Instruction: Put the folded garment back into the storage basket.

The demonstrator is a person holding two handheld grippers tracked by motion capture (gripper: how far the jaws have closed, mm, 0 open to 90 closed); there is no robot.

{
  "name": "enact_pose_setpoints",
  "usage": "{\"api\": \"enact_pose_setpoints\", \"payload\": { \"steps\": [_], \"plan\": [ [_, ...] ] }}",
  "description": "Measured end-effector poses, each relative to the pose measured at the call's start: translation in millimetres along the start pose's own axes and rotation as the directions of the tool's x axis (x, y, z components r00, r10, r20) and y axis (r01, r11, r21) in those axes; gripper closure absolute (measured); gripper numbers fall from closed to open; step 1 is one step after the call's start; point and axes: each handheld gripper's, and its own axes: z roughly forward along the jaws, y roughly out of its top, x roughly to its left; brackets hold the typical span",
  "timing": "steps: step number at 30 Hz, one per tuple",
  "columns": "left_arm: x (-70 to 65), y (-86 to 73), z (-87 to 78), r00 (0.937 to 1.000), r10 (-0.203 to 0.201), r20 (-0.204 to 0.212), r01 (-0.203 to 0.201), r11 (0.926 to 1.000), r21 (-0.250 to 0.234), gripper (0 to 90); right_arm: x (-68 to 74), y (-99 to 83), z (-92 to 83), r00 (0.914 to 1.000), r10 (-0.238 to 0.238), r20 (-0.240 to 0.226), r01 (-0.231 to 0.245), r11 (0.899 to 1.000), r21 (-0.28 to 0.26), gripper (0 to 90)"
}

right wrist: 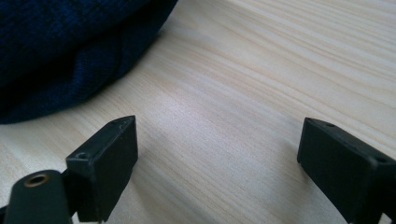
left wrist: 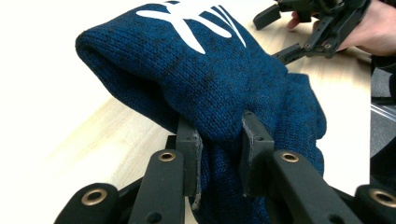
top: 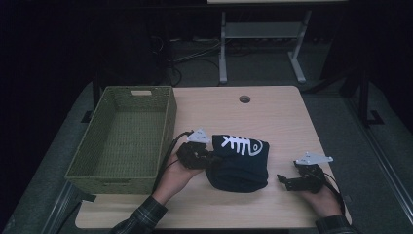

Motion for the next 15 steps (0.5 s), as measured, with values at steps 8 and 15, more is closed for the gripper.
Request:
{"api": "enact_pose_setpoints", "payload": {
  "steps": [8,15],
  "plan": [
    [3.6,12.6,-13.4,0.9992,0.03,0.028,-0.03,0.9992,-0.026,73.3,0.8,-0.4,-0.4,0.9997,0.016,0.017,-0.016,1.0,0.004,10.2],
    [9.4,19.0,-32.8,0.9985,0.039,0.037,-0.036,0.9964,-0.077,73.3,1.8,-1.1,-1.0,0.9993,0.024,0.029,-0.024,1.0,0.001,10.2]
  ]
}}
